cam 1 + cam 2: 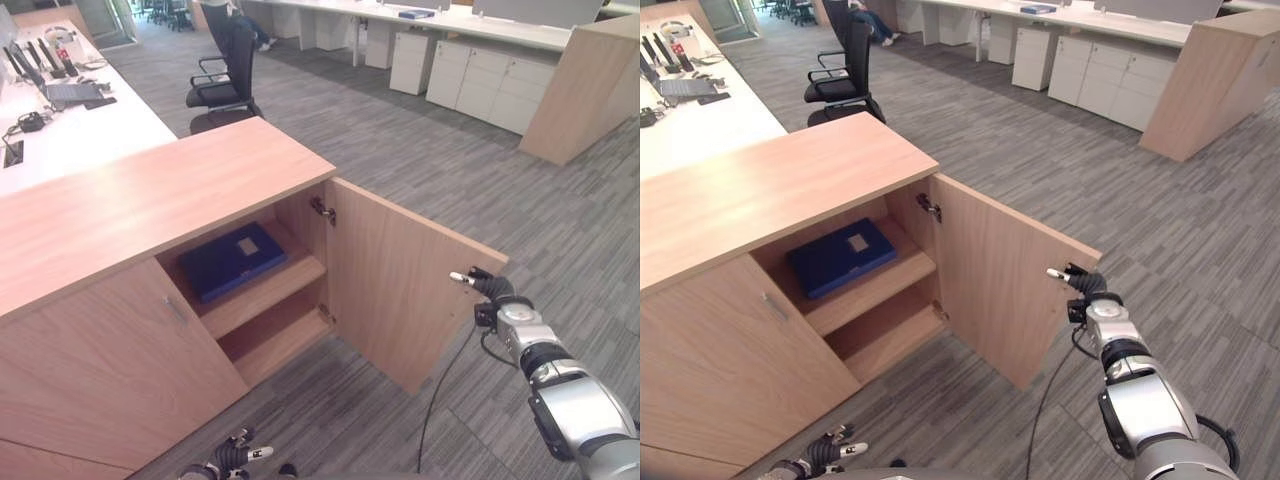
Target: Put the empty folder in the office cabinet
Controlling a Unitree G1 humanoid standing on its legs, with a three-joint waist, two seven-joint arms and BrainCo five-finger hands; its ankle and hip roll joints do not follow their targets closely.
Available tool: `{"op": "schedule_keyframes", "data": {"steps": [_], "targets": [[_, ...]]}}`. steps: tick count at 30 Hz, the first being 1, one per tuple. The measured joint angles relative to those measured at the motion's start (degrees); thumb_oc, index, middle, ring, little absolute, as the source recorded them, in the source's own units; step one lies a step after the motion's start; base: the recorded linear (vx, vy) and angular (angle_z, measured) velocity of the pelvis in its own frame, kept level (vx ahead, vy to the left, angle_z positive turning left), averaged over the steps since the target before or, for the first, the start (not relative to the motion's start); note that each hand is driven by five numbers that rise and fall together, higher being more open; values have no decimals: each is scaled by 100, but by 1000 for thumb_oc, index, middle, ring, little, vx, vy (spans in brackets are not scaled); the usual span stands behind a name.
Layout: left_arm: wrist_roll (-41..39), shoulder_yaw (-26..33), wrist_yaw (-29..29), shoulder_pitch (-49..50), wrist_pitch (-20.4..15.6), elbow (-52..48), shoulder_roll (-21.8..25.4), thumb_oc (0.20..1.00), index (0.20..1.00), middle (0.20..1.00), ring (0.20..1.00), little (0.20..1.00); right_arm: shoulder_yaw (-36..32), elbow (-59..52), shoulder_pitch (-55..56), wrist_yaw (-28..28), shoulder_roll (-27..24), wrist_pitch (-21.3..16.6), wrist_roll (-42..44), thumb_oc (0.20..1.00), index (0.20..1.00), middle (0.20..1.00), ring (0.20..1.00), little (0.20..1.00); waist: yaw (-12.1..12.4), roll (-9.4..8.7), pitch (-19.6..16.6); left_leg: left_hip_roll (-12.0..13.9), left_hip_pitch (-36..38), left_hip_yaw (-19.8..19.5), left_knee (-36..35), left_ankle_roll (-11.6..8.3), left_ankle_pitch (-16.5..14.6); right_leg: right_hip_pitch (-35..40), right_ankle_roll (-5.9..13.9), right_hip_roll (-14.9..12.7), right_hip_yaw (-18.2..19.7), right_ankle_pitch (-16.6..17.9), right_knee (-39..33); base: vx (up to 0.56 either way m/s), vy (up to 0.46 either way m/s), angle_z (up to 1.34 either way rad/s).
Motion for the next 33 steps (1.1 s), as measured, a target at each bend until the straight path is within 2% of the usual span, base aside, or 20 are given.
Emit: {"op": "schedule_keyframes", "data": {"steps": [2,8,12,16,17,21,23,25,26,27,28,29,30,31,32,33], "targets": [[1,5,54,13,0,15,-34,1000,1000,1000,1000,1000,312,-474,440,154,82,-22,22,1000,1000,1000,1000,1000,-105,44,-103,9,-54,15,-43,1,-1,-43,-2,13,11,0,0,-32,-6,-4],[2,237,211,-5,-14,13,-207,1000,1000,1000,1000,1000,565,-2161,1866,424,274,-90,197,1000,1000,1000,1000,1000,-185,81,-109,19,-88,-15,-45,-1,1,-53,5,26,12,-4,0,-11,-14,2],[127,270,282,-1,-14,18,-217,1000,1000,1000,1000,1000,711,-2692,2395,682,359,-146,198,1000,1000,1000,1000,1000,-217,97,-106,16,-195,-84,-47,6,-5,-55,3,28,-88,-14,-1,-5,-39,14],[210,334,361,-23,-28,16,-344,1000,1000,1000,1000,1000,1151,-2936,2710,1028,444,-131,192,1000,1000,1000,1000,1000,-75,134,-84,16,-287,-265,-46,-10,26,-56,-8,50,-263,-52,-1,-40,-51,22],[210,375,373,14,-35,26,-385,1000,1000,1000,1000,1000,1302,-2940,2703,1085,470,-133,172,1000,1000,1000,1000,1000,34,173,-59,15,-347,-349,-32,-12,52,-55,1,63,-302,-60,-2,-123,-44,25],[203,399,483,-187,-124,48,-415,1000,1000,1000,1000,1000,1394,-2928,2487,1080,544,-154,162,1000,1000,1000,1000,1000,230,276,138,24,-791,-732,137,-88,281,-241,-6,147,-635,-62,0,-118,-17,55],[197,451,534,-353,-158,120,-440,1000,1000,1000,1000,1000,1475,-2929,2237,1046,561,-156,147,1000,1000,1000,1000,1000,371,318,383,-90,-1319,-803,626,-238,507,-276,-18,123,-920,-71,0,-67,56,77],[160,449,560,-465,-165,264,-445,1000,1000,1000,1000,1000,1487,-2938,2018,1072,554,-153,150,1000,1000,1000,1000,1000,474,349,531,-117,-1442,-596,653,-284,723,-254,-110,109,-1049,-106,2,-7,60,58],[154,445,571,-509,-164,297,-453,1000,1000,1000,1000,1000,1516,-2949,1917,1065,558,-156,163,1000,1000,1000,1000,1000,485,349,615,-81,-1524,-250,601,-299,737,-203,-172,123,-1206,-80,2,76,113,104],[153,478,574,-622,-133,465,-451,1000,1000,1000,1000,1000,1543,-2937,1858,1042,624,-155,190,1000,1000,1000,1000,1000,420,236,679,188,-1574,1086,801,48,49,-98,-350,5,-1714,-46,-6,143,71,106],[159,481,571,-586,-126,465,-373,1000,1000,1000,1000,1000,1576,-2970,1834,1030,715,-147,193,1000,1000,1000,1000,1000,459,54,694,263,-1613,1609,992,74,22,-23,-312,-143,-1883,-43,-7,141,129,113],[161,534,528,-550,-127,442,-304,1000,1000,1000,1000,1000,1586,-3084,1846,1015,809,-135,196,1000,1000,1000,1000,1000,372,-151,699,348,-1566,2119,1160,57,27,12,-227,-314,-1998,-116,-6,205,102,83],[164,610,520,-446,-123,441,-245,1000,1000,1000,1000,1000,1570,-3231,1882,985,870,-140,196,1000,1000,1000,1000,1000,366,-281,618,330,-1485,2051,1237,45,35,94,-123,-457,-2066,-184,1,139,122,91],[173,638,491,-290,-123,453,-250,1000,1000,1000,1000,1000,1475,-3250,1919,956,843,-135,198,1000,1000,1000,1000,1000,385,-283,566,361,-1307,2006,1073,84,47,232,17,-442,-2076,-221,31,157,111,96],[219,681,472,-304,-123,486,-275,1000,1000,1000,1000,1000,1264,-3200,1965,889,844,-130,202,1000,1000,1000,1000,1000,372,-185,502,250,-1140,1802,846,206,30,380,137,-403,-2181,-232,79,70,144,101],[222,716,484,-341,-110,637,-228,1000,1000,1000,1000,1000,1106,-3105,1996,805,913,-132,208,1000,1000,1000,1000,1000,370,-394,445,7,-1105,1680,714,260,73,373,123,-555,-2181,-297,152,32,218,94]]}}
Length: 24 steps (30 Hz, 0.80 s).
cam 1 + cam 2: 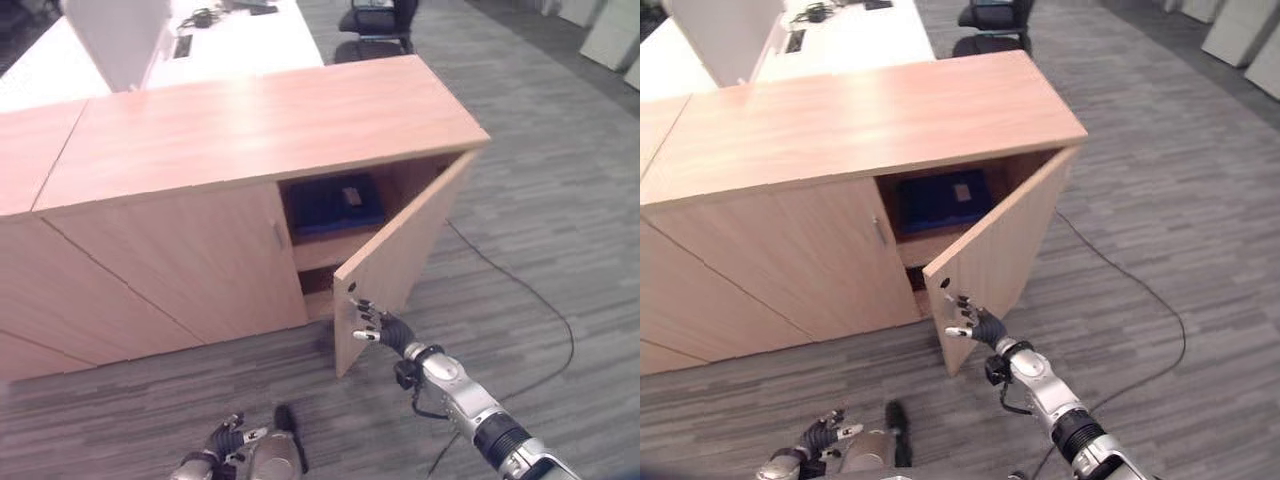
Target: Put the empty folder in the office cabinet
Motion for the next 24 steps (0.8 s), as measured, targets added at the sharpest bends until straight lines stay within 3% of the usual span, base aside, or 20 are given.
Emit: {"op": "schedule_keyframes", "data": {"steps": [2,3,5,6,8,9,10,12,13,15,17,20,24], "targets": [[8,1,-41,-7,-5,-27,156,1000,1000,1000,1000,1000,-330,96,-100,-43,24,3,44,1000,1000,1000,1000,1000,143,-231,-32,-252,-74,-57,-89,188,-7,-224,209,-285,193,5,551,7,165,67],[13,-20,-52,-105,21,47,151,1000,1000,1000,1000,1000,-525,313,-239,-90,70,1,131,1000,1000,1000,1000,1000,136,-157,0,-258,-106,-199,-96,265,50,-456,214,-441,176,-23,1136,64,148,67],[63,-56,-84,-75,15,-111,324,1000,1000,1000,1000,1000,-776,722,-618,-272,88,13,284,1000,1000,1000,1000,1000,236,-69,28,-350,74,-363,-293,423,-13,-1002,363,-783,604,283,2480,53,119,48],[119,-60,-118,-58,27,-75,344,1000,1000,1000,1000,1000,-852,910,-790,-313,76,10,391,1000,1000,1000,1000,1000,199,57,102,-379,196,-441,-301,480,-52,-1242,421,-941,885,579,3138,100,28,35],[117,-75,-118,-96,-19,-191,439,1000,1000,1000,1000,1000,-882,957,-906,-426,-35,5,451,1000,1000,1000,1000,1000,203,251,196,-377,433,-539,-389,565,-128,-1583,691,-952,1300,401,3583,159,19,35],[111,-156,-118,-141,-20,-230,538,1000,1000,1000,1000,1000,-925,1170,-1085,-416,-65,-28,536,1000,1000,1000,1000,1000,138,316,237,-410,518,-738,-496,586,-173,-1738,731,-613,1830,127,3369,222,-75,61],[111,-266,-124,-190,-24,-237,596,1000,1000,1000,1000,1000,-1086,1311,-1187,-438,-115,-42,675,1000,1000,1000,1000,1000,2,368,258,-416,547,-916,-577,618,-84,-1704,715,-330,2130,-77,2987,224,-144,81],[96,-268,-140,-184,-49,-326,618,1000,1000,1000,1000,1000,-1203,1409,-1223,-520,-247,-37,734,1000,1000,1000,1000,1000,30,310,259,-533,692,-1053,-709,583,-75,-1809,604,-221,2048,-133,2390,198,-143,73],[63,-306,-168,-187,-67,-293,575,1000,1000,1000,1000,1000,-1363,1574,-1299,-618,-450,-86,956,1000,1000,1000,1000,1000,-75,272,234,-655,680,-1295,-721,570,-80,-1558,479,-59,2149,-23,921,109,-72,66],[53,-326,-226,-138,-66,-290,608,1000,1000,1000,1000,1000,-1500,1774,-1313,-647,-723,-92,1126,1000,1000,1000,1000,1000,-122,107,155,-829,662,-1594,-763,473,-97,-1464,319,-46,2366,291,135,177,-128,98],[53,-315,-239,-98,-64,-190,642,1000,1000,1000,1000,1000,-1504,2073,-1319,-630,-829,-83,1125,1000,1000,1000,1000,1000,-118,-5,90,-855,746,-1732,-762,349,-121,-1312,56,-46,2385,720,27,112,-92,58],[56,-323,-272,200,-32,-180,552,1000,1000,1000,1000,1000,-1434,2350,-1374,-516,-900,-14,1124,1000,1000,1000,1000,1000,-69,110,-30,-512,823,-1719,-762,129,-209,-1169,-94,317,2335,694,-155,109,-108,-10],[59,-517,-308,117,-27,-247,480,1000,1000,1000,1000,1000,-1452,3183,-1552,-532,-1270,159,1123,1000,1000,1000,1000,1000,-78,155,-64,-312,825,-1852,-762,-7,-210,-1069,-216,513,2184,611,-155,42,-90,11]]}}
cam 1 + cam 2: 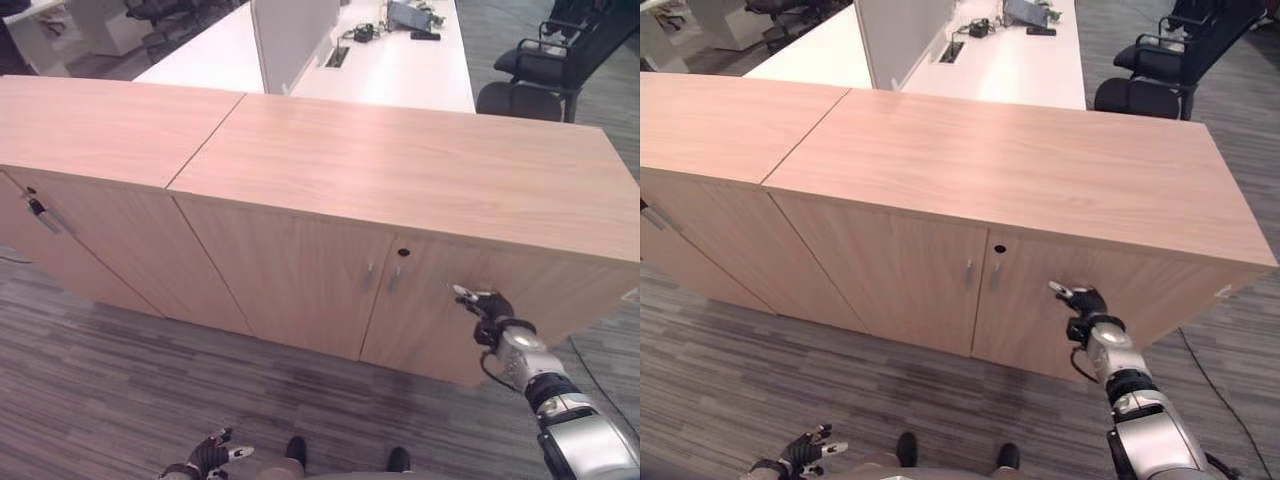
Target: Put the empty folder in the office cabinet
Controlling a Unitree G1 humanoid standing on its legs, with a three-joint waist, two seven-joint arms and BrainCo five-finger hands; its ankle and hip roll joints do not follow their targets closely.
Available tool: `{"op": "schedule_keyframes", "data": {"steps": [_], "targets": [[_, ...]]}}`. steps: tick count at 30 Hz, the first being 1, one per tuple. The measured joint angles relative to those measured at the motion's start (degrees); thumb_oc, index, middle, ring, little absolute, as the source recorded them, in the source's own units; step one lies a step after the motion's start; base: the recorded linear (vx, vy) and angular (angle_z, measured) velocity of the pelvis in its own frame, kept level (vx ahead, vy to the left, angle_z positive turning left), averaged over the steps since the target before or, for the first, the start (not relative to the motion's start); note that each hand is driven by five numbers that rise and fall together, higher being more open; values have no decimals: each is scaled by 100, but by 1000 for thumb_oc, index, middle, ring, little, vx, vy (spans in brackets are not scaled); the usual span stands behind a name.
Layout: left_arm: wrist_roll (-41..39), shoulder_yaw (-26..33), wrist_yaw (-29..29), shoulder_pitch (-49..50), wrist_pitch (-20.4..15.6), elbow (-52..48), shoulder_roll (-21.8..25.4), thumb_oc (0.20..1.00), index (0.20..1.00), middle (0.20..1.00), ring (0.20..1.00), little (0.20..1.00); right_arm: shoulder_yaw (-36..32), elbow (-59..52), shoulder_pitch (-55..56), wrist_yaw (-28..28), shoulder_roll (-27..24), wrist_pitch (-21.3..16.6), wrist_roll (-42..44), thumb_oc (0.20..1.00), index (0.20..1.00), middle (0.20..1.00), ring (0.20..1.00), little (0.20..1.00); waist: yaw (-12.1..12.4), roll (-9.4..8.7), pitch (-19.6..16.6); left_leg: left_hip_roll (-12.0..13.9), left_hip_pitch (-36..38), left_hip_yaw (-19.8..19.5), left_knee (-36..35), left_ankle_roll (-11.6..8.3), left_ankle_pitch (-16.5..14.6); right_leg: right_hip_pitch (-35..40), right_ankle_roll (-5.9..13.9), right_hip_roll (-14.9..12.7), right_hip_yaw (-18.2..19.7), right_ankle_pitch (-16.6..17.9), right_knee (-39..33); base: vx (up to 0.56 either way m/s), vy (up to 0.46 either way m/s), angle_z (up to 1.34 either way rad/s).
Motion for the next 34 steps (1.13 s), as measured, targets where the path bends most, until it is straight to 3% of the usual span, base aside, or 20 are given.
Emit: {"op": "schedule_keyframes", "data": {"steps": [5,12,14,16,19,20,25,27,34], "targets": [[3,-101,-109,4,2,-138,-77,1000,1000,1000,1000,1000,-24,455,-230,-3,-308,121,-6,1000,1000,1000,1000,1000,-41,100,-70,32,0,-18,-1,-19,-5,5,-16,27,-27,-11,0,2,-54,0],[0,32,-81,99,10,10,-168,1000,1000,1000,1000,1000,-32,263,-58,-24,-176,20,-4,1000,1000,1000,1000,1000,-86,233,-288,44,15,46,2,-14,26,-52,-40,37,-4,-20,1,-12,-18,-3],[0,108,-46,141,11,99,-195,1000,1000,1000,1000,1000,-75,-361,490,-7,139,-199,-5,1000,1000,1000,1000,1000,-88,211,-351,78,50,125,1,-47,5,-60,-43,68,48,-23,0,-9,3,-13],[1,286,29,199,22,188,-259,1000,1000,1000,1000,1000,-85,-987,1269,14,764,-391,-6,1000,1000,1000,1000,1000,-148,181,-396,112,74,147,1,-78,-15,-46,-70,107,59,-40,1,-6,4,-7],[12,294,84,165,23,298,-371,1000,1000,1000,1000,1000,52,-1030,1642,110,1109,-320,-41,1000,1000,1000,1000,1000,-236,234,-401,110,70,145,4,-91,-11,-50,-73,101,77,-37,1,0,0,0],[55,500,151,195,5,283,-473,1000,1000,1000,1000,1000,-35,-1481,2409,157,1405,-524,-253,1000,1000,1000,1000,1000,-240,204,-455,121,129,171,0,-117,-33,-21,-107,118,63,-63,2,0,0,0],[59,529,244,204,3,297,-595,1000,1000,1000,1000,1000,257,-1227,3479,359,1518,-243,-1044,1000,1000,1000,1000,1000,-440,196,-409,126,135,188,-1,-114,-49,6,-104,116,68,-65,2,-13,-5,-2],[59,529,268,188,3,303,-595,1000,1000,1000,1000,1000,228,-1049,3490,365,1528,-242,-1157,1000,1000,1000,1000,1000,-541,157,-402,142,140,216,-2,-115,-50,13,-104,128,89,-65,1,-36,3,-7],[42,522,319,-6,0,276,-596,1000,1000,1000,1000,1000,233,-882,3151,375,1526,-249,-1381,1000,1000,1000,1000,1000,-547,123,-402,186,208,428,-1,-148,-102,-109,-99,155,236,-56,1,-36,11,-18]]}}
